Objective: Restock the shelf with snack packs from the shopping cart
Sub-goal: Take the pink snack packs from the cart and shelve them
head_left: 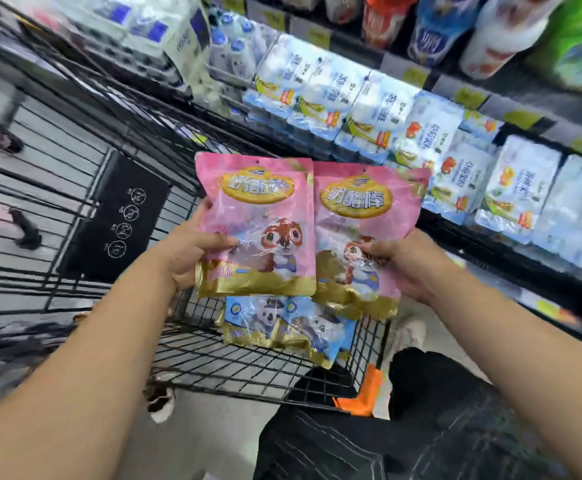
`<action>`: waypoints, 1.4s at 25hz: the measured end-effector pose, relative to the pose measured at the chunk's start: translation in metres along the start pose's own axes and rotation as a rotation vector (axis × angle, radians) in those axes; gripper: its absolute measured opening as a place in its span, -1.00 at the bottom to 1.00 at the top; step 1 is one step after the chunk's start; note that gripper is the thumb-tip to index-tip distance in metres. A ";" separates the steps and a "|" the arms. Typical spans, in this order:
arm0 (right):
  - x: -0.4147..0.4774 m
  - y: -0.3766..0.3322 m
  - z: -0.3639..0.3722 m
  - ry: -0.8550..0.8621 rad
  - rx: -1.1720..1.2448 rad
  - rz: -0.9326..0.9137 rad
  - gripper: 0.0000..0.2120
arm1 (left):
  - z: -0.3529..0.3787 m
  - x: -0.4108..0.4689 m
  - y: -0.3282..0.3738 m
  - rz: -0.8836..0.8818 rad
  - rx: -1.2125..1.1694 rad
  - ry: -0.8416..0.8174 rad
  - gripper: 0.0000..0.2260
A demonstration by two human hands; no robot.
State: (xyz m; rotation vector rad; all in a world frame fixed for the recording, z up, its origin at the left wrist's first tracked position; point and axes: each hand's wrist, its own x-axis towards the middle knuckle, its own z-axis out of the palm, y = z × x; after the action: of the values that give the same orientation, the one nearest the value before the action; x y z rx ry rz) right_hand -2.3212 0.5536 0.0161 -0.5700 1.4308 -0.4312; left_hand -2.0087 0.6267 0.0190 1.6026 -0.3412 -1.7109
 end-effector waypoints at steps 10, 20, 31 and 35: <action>-0.127 -0.115 -0.069 -0.074 0.058 -0.368 -0.70 | 0.078 -0.097 0.093 0.315 0.032 -0.236 -0.03; -0.205 -0.143 -0.170 -0.146 0.242 -0.530 -0.61 | 0.212 -0.140 0.136 0.447 0.087 -0.384 0.07; -0.191 -0.168 -0.337 -0.186 0.230 -0.437 -0.59 | 0.378 -0.124 0.106 0.453 0.002 -0.375 -0.16; -0.184 -0.172 -0.384 -0.200 0.225 -0.433 -0.66 | 0.424 -0.115 0.086 0.440 -0.016 -0.345 -0.36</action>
State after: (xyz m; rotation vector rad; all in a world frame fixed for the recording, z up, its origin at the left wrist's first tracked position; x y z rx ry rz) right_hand -2.7110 0.4849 0.2488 -0.7190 1.0466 -0.8431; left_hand -2.3856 0.5214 0.2356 1.1084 -0.7850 -1.6255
